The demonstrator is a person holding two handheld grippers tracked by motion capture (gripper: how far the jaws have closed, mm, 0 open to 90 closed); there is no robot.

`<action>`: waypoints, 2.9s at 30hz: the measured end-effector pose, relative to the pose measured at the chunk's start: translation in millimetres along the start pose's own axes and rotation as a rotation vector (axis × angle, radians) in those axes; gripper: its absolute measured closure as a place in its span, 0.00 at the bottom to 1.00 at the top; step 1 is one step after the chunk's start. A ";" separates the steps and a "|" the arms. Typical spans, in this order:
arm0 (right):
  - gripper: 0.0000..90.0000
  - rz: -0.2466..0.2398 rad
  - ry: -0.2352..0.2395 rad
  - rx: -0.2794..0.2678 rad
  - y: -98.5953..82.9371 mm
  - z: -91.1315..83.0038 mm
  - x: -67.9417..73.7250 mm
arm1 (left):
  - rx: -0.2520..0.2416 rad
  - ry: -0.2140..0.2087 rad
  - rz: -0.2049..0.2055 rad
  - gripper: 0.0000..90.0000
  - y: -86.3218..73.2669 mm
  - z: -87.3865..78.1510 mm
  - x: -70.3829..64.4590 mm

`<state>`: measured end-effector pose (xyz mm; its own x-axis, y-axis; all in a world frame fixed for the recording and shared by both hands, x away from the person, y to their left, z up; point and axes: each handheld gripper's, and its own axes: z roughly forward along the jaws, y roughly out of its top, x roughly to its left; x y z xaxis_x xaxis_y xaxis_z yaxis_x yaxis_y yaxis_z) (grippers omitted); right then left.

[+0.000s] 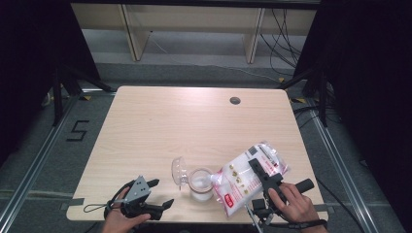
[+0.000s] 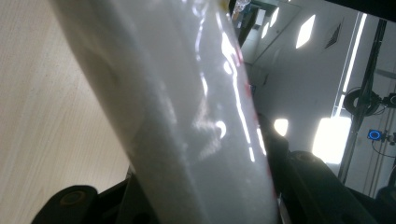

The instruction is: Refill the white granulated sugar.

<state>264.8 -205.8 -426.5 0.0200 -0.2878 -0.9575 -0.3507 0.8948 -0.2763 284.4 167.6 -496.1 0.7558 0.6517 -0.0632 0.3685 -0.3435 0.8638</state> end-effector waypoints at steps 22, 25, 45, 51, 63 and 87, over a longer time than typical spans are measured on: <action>0.72 0.020 -0.019 -0.028 3.3 0.2 0.1 | 0.000 0.000 0.001 0.18 0.0 0.1 0.0; 0.72 0.013 -0.004 -0.014 4.3 -1.2 -1.4 | -0.001 0.000 0.000 0.18 0.0 0.0 0.0; 0.73 0.021 -0.001 -0.017 4.5 -2.6 -0.3 | -0.001 0.001 0.002 0.18 0.0 -0.1 0.2; 0.73 0.045 0.000 -0.032 5.3 -2.8 -1.2 | -0.001 0.001 0.001 0.18 0.0 -0.1 0.1; 0.73 0.049 0.002 -0.036 5.3 -2.9 -0.8 | 0.001 0.000 0.000 0.18 0.0 0.0 0.0; 0.73 0.035 0.000 -0.033 5.7 -1.5 -0.8 | -0.006 -0.004 -0.006 0.18 -0.2 0.8 -0.3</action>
<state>261.3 -201.0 -427.2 0.0074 -0.2559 -0.9667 -0.3815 0.8929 -0.2393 284.5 167.0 -496.7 0.7555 0.6513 -0.0705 0.3700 -0.3355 0.8663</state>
